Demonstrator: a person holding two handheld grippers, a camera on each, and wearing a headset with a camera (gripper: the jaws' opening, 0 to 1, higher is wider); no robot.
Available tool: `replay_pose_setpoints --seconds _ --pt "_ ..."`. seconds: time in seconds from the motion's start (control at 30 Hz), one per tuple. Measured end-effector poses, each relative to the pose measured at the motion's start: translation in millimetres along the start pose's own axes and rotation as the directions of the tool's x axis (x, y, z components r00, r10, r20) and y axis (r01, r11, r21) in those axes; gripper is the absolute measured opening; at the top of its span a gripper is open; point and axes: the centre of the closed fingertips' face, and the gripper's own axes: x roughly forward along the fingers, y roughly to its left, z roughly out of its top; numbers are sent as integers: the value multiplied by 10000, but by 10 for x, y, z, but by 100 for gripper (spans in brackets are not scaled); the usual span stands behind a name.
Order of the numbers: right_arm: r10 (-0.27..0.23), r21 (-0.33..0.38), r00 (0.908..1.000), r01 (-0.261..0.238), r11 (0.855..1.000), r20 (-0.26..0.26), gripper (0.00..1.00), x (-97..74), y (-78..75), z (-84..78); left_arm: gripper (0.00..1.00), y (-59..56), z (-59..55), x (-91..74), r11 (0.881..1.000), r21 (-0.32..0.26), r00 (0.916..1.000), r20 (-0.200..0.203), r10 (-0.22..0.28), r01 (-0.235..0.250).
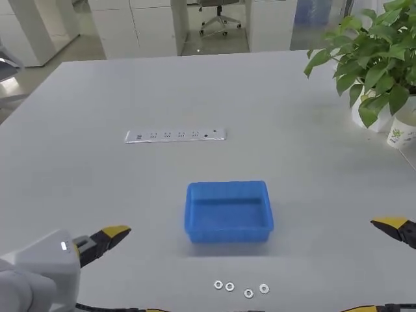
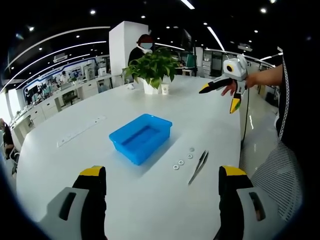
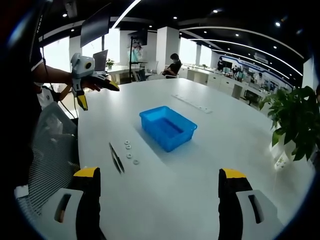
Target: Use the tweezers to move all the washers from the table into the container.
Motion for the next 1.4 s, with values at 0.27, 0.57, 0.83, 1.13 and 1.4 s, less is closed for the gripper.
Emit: replay_pose_setpoints --seconds 0.27,0.57,0.83,1.13,1.4 --pt "218 -290 9996 -223 9993 -196 97 31 16 -29 95 -81 -40 59 9984 332 9985 -308 -446 457" --pt "740 -779 9955 -785 9939 -592 93 147 94 -37 85 -210 -125 190 9876 957 9890 -923 -1157 1244" --pt "1412 -1428 9844 -1555 9775 -1049 83 280 189 -93 73 -317 -190 339 9656 1619 9730 -1431 -1810 2035" --pt "2181 -2125 9616 -2509 9444 -1664 68 418 334 -189 58 -474 -324 480 9311 2171 9443 -2180 -2464 2931" --pt "2716 -2512 9402 -3190 9139 -2058 58 532 482 -235 42 -600 -489 599 8893 2711 9095 -3037 -2840 3682"
